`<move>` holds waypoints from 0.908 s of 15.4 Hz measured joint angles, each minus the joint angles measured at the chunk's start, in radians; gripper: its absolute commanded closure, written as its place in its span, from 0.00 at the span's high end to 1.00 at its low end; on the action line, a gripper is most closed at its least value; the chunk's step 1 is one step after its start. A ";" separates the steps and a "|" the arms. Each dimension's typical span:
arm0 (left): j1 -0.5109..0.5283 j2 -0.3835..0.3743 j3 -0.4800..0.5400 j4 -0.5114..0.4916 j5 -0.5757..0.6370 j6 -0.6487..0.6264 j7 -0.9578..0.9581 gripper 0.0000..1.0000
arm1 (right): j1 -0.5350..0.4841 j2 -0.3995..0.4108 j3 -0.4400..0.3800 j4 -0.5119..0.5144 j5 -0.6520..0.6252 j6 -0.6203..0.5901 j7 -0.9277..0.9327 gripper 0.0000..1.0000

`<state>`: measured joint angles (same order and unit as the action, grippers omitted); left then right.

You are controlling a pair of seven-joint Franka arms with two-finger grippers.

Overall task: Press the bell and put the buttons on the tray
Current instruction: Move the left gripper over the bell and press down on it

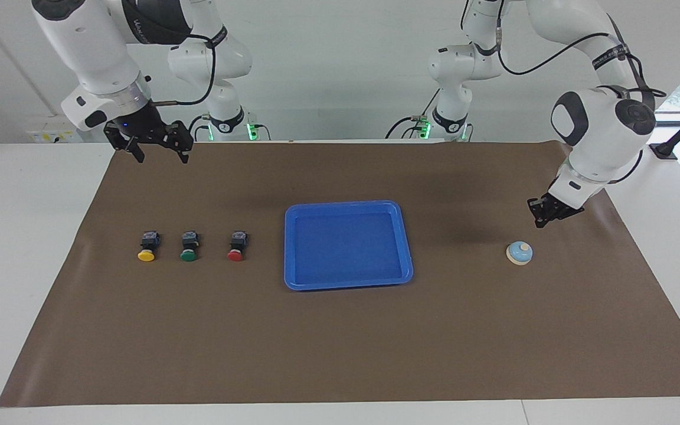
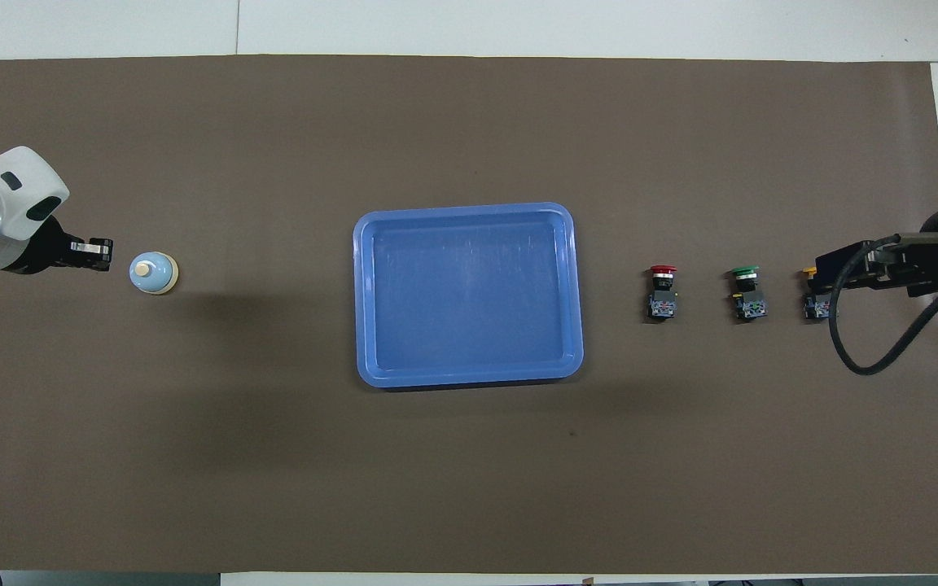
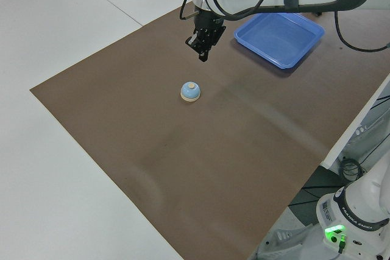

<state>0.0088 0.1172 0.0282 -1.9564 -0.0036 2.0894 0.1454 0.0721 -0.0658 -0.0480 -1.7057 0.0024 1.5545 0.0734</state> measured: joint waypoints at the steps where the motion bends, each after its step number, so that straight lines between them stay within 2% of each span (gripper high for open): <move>1: 0.001 0.009 0.000 -0.014 0.000 0.038 0.000 0.00 | 0.000 0.000 0.000 0.000 0.000 0.000 0.000 1.00; 9: 0.005 0.098 0.000 -0.087 0.000 0.218 0.001 0.00 | 0.000 0.000 0.000 0.000 0.000 0.000 0.000 1.00; 12: 0.005 0.086 -0.002 -0.122 0.001 0.271 0.000 0.00 | 0.000 0.000 0.000 0.000 0.000 0.000 0.000 1.00; 14: 0.006 0.088 -0.001 -0.115 0.001 0.257 -0.001 0.00 | 0.000 0.000 0.000 0.000 0.000 0.000 0.000 1.00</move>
<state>0.0152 0.2048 0.0267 -2.0711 -0.0029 2.3468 0.1445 0.0721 -0.0658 -0.0480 -1.7057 0.0024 1.5545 0.0734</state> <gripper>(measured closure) 0.991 0.000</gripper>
